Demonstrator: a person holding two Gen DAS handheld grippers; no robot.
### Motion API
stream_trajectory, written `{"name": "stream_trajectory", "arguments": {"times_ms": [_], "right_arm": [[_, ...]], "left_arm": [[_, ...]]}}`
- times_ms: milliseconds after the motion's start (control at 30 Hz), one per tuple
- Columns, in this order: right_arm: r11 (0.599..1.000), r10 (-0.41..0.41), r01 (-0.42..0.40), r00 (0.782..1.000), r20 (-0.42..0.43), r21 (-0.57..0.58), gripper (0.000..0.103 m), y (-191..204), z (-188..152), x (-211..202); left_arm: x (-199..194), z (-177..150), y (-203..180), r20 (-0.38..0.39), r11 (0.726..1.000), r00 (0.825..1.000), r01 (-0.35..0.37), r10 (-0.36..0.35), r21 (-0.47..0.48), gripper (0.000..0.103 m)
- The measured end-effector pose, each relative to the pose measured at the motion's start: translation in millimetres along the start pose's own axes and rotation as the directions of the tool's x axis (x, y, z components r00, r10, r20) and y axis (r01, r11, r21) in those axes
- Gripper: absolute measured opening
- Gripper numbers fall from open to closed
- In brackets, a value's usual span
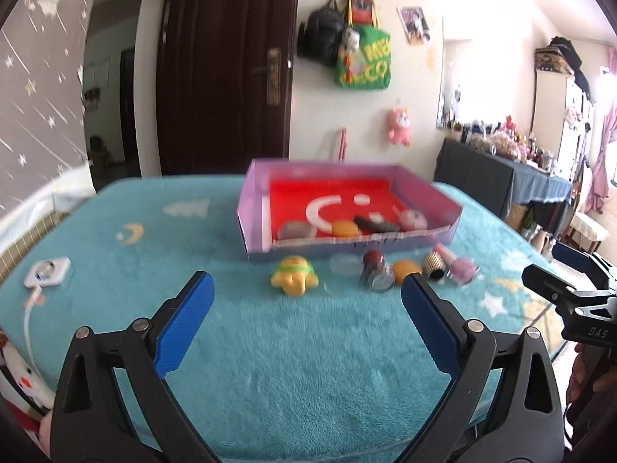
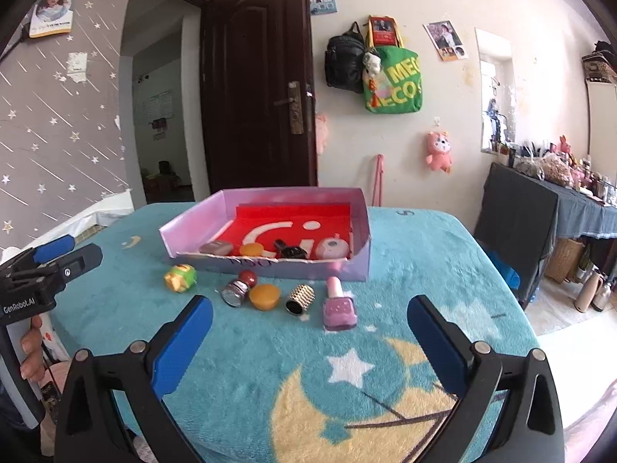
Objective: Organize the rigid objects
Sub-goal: 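Close the right gripper on the pink nail polish bottle while the left gripper grasps the green-yellow toy figure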
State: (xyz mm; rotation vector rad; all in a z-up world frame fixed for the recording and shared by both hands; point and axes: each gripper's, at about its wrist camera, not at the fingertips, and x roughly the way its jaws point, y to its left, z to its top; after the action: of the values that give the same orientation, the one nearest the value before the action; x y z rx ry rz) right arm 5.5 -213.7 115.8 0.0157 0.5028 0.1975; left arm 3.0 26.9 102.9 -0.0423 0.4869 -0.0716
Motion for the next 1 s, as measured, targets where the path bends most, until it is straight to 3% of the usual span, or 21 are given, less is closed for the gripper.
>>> {"name": "stream_trajectory", "arguments": {"times_ms": [200, 467, 733, 1000], "right_arm": [[0.999, -0.045, 0.046, 0.997, -0.057, 0.02, 0.103, -3.9, -20.9, 32.2], [0.996, -0.083, 0.084, 0.991, -0.105, 0.01, 0.103, -3.7, -29.4, 58.3], [0.992, -0.119, 0.123, 0.981, -0.153, 0.018, 0.103, -14.7, -19.1, 77.7], [0.993, -0.094, 0.108, 0.959, -0.267, 0.041, 0.103, -31.9, -1.6, 115.0]], "left_arm": [[36.9, -18.9, 1.6, -0.074, 1.0, 0.997, 0.002, -0.004, -0.023, 0.099], [58.1, -26.3, 3.6, -0.122, 1.0, 0.993, -0.006, 0.003, -0.02, 0.099], [80.5, -7.6, 16.7, -0.176, 0.999, 0.984, -0.028, 0.024, -0.024, 0.099], [110.0, 11.2, 24.9, -0.237, 0.999, 0.97, -0.053, 0.055, 0.011, 0.098]]}}
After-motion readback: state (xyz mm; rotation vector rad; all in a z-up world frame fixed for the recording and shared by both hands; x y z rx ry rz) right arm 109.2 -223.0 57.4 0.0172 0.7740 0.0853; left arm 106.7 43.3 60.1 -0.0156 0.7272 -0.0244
